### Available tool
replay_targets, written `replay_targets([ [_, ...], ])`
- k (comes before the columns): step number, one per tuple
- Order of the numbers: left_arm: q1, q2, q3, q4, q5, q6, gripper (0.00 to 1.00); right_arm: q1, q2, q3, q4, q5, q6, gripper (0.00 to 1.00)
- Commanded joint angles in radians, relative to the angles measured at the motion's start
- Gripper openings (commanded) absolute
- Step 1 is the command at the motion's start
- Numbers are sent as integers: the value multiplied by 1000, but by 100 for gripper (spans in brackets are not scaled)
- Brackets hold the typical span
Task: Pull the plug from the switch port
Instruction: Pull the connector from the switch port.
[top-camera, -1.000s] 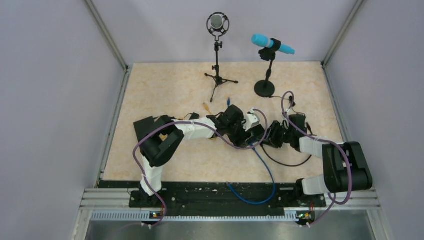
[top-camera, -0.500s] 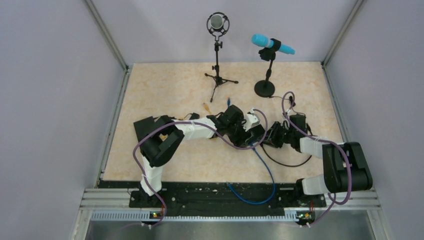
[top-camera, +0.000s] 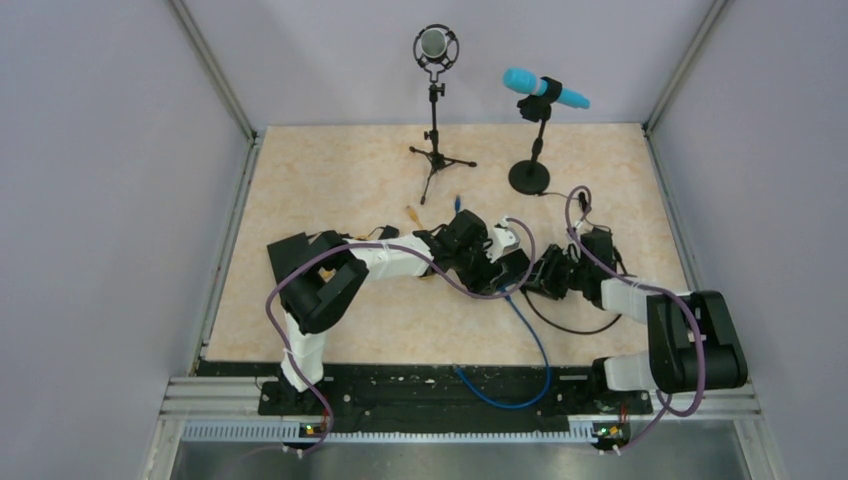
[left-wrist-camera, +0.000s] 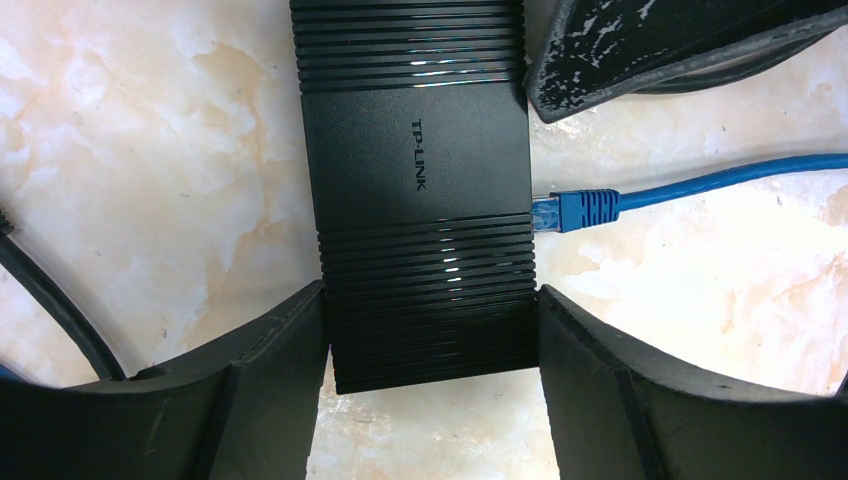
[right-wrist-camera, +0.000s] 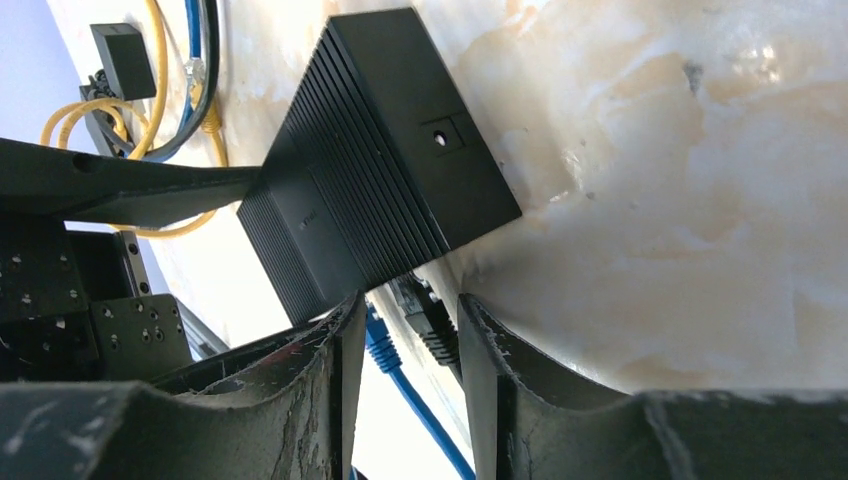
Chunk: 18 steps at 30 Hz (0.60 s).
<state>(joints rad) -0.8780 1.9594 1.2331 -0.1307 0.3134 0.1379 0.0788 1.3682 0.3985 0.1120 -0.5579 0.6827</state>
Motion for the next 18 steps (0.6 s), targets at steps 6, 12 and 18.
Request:
replay_targets([
  [6, -7, 7, -6, -96, 21, -3, 59, -27, -37, -63, -96, 64, -49, 33],
  [12, -7, 5, -4, -96, 22, 0, 59, -26, -16, -49, -64, 61, -24, 32],
  [18, -7, 6, -1, -98, 25, -3, 59, -27, 5, -51, -5, 40, 24, 32],
])
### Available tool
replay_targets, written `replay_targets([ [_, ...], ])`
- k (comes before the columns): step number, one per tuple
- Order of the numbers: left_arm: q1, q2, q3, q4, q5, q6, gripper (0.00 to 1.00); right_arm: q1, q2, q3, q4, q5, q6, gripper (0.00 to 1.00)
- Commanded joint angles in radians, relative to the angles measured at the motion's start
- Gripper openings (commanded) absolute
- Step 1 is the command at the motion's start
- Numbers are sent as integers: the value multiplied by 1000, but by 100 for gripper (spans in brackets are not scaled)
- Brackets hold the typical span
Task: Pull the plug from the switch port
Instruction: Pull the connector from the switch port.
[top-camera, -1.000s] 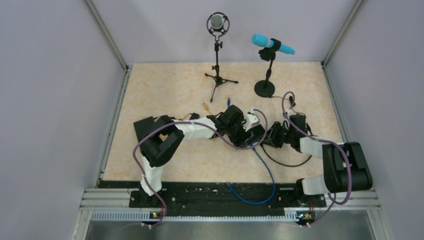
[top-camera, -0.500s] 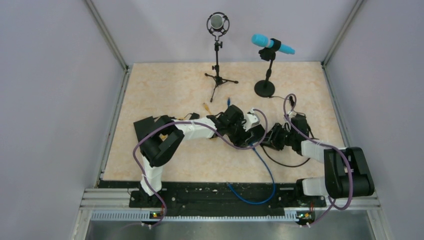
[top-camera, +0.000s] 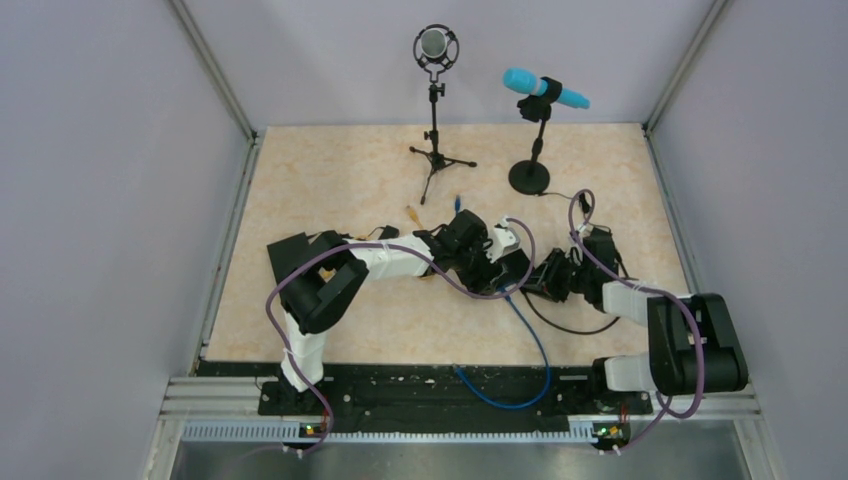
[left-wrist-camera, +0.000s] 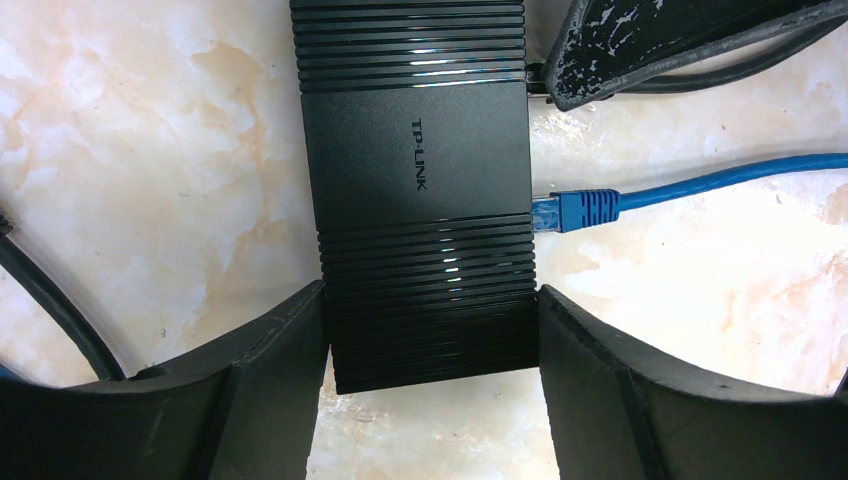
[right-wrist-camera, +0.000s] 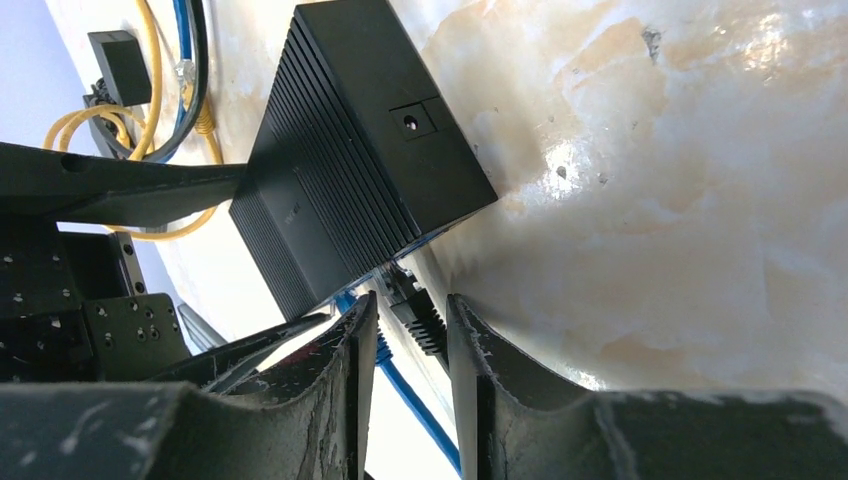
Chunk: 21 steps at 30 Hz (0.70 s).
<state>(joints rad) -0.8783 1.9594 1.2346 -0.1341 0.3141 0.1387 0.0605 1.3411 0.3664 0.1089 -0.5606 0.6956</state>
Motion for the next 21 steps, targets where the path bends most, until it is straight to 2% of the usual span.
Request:
replay_targets([
  [1, -7, 6, -2, -94, 25, -3, 59, -7, 34, -24, 6, 42, 15, 31],
  [3, -7, 7, -1, -94, 26, -3, 59, -7, 37, -28, 10, 49, 18, 29],
  [5, -8, 8, -1, -94, 26, -2, 59, -8, 44, -30, 6, 52, 14, 23],
  [7, -7, 6, -1, -96, 26, 0, 59, -8, 46, -33, 5, 61, 12, 23],
  [16, -7, 13, 13, -93, 28, 2, 59, -8, 55, -26, -23, 79, 4, 22],
  [21, -7, 10, -1, -88, 41, 5, 59, -8, 49, -22, -30, 84, 2, 25],
])
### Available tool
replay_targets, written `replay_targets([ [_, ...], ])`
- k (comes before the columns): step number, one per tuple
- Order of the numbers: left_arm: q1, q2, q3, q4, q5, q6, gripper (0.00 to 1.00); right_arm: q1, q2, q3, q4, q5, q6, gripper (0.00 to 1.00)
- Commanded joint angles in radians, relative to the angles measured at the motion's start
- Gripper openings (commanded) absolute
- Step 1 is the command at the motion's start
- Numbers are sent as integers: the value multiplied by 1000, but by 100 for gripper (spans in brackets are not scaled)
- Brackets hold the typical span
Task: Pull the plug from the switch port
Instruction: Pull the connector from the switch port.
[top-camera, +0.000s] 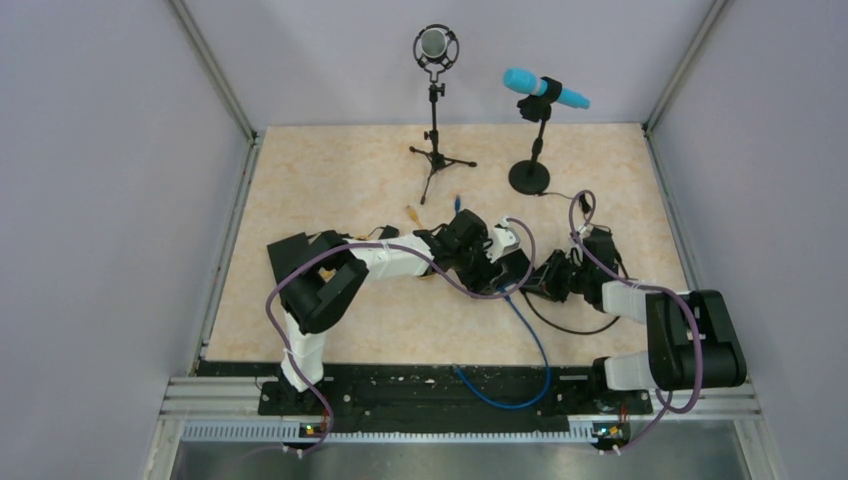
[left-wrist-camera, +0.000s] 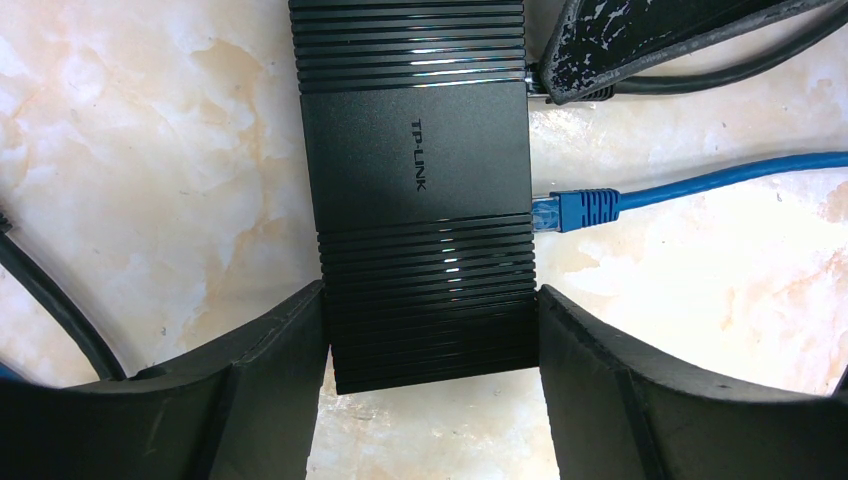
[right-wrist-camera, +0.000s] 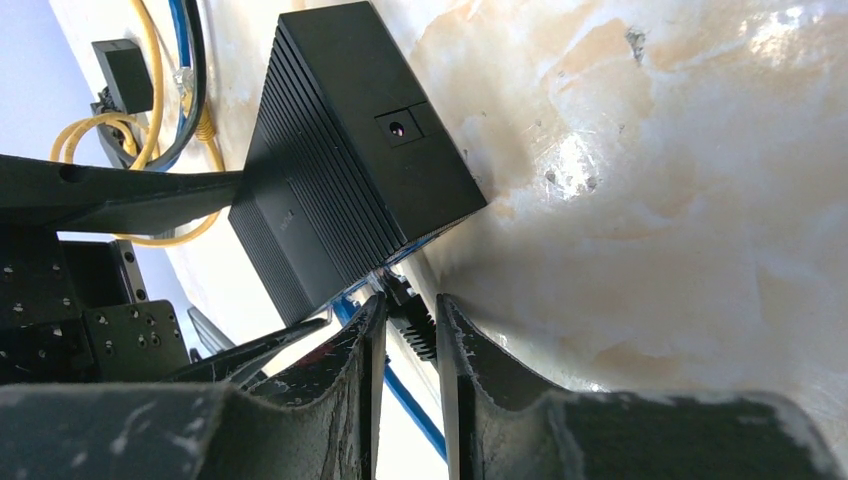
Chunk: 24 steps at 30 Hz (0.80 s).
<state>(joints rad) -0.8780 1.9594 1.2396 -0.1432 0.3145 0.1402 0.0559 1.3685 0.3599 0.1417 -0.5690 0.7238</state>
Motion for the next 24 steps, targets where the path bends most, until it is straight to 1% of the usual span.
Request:
replay_targets([
  [1, -7, 11, -5, -82, 44, 7, 59, -3, 17, -16, -67, 97, -27, 25],
  [2, -7, 15, -1, -87, 48, 11, 59, -3, 10, -16, -74, 103, -27, 25],
  [4, -8, 24, 10, -99, 46, 16, 59, -4, -7, -23, -81, 113, -28, 19],
  [9, -7, 32, 10, -101, 45, 17, 59, -4, -24, -32, -73, 107, -27, 13],
  [10, -7, 32, 10, -105, 46, 15, 59, -4, -21, -33, -72, 107, -28, 15],
  [12, -7, 25, 0, -98, 46, 9, 59, -3, -13, -39, -62, 108, -25, 29],
  [14, -7, 19, -9, -94, 43, 7, 59, -4, 0, -49, -37, 100, -19, 32],
  [17, -7, 19, -7, -97, 37, 6, 59, -3, 37, -51, -1, 75, -14, 32],
  [18, -7, 18, -6, -98, 37, 7, 59, -3, 50, -48, 11, 68, -15, 31],
  [20, -7, 18, -4, -98, 37, 5, 59, -4, 68, -40, 18, 52, -14, 25],
  [21, -7, 17, -4, -98, 36, 5, 59, -3, 73, -28, -1, 45, -13, 20],
  [24, -7, 9, -9, -104, 22, 4, 59, -4, 36, -11, -50, 38, -24, 14],
])
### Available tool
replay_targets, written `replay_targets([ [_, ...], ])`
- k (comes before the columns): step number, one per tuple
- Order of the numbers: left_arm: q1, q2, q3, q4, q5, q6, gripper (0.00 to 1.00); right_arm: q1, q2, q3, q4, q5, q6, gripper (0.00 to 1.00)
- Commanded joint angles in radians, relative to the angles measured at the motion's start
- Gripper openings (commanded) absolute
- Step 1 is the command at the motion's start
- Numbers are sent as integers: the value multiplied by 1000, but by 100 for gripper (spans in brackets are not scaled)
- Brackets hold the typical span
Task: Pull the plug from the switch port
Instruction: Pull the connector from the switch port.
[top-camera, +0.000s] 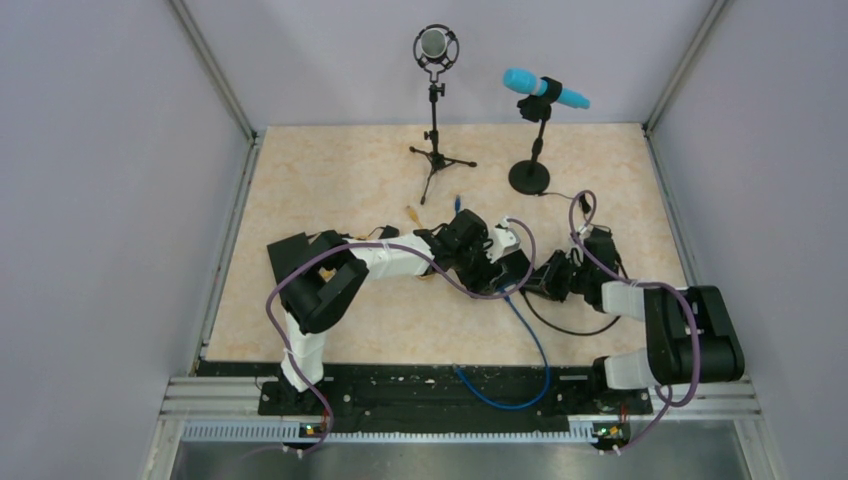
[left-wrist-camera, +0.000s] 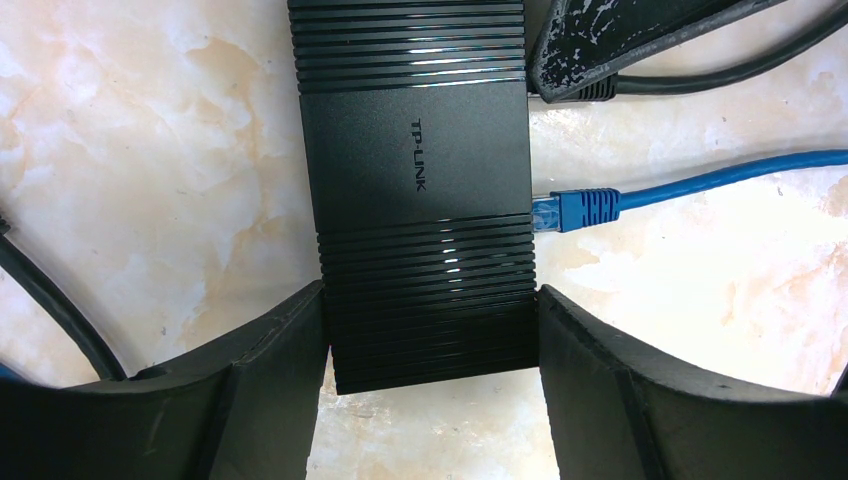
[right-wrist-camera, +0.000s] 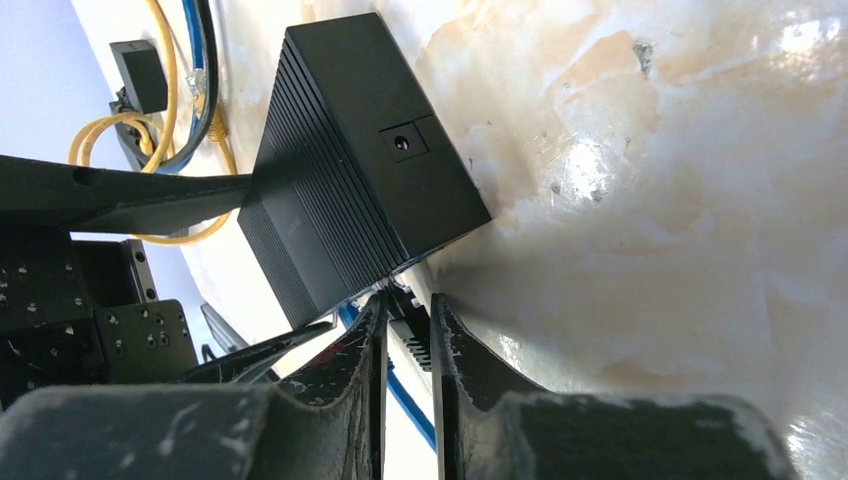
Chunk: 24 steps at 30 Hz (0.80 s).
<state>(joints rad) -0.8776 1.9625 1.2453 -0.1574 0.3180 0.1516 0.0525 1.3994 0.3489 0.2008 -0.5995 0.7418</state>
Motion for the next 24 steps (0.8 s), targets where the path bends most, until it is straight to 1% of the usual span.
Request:
replay_targets([
  [1, -8, 4, -21, -84, 15, -11, 59, 0, -14, -3, -122, 85, -47, 13],
  [3, -6, 5, -31, -74, 18, -16, 59, 1, -39, -4, -150, 119, -64, 14],
  [6, -6, 16, -23, -76, 18, -18, 59, 0, -36, 3, -178, 122, -88, 15],
  [7, -6, 16, -25, -74, 16, -18, 59, 0, -36, -2, -175, 119, -88, 16],
  [9, -4, 18, -26, -68, 13, -20, 59, 1, -37, -9, -165, 110, -85, 29],
  [10, -2, 20, -21, -71, 14, -22, 59, 1, -39, -10, -162, 107, -83, 31],
  [13, -1, 24, -16, -78, 12, -22, 59, 0, -40, -1, -159, 108, -80, 33],
  [17, 0, 30, -22, -79, 8, -19, 59, 1, -37, 16, -160, 116, -71, 31],
  [19, 0, 29, -25, -76, 7, -21, 59, 0, -36, 18, -160, 123, -71, 28],
  [22, 0, 27, -28, -71, 9, -25, 59, 1, -23, 16, -159, 124, -75, 15],
  [24, 0, 24, -30, -72, 9, -24, 59, 1, -11, 6, -150, 125, -76, 14],
])
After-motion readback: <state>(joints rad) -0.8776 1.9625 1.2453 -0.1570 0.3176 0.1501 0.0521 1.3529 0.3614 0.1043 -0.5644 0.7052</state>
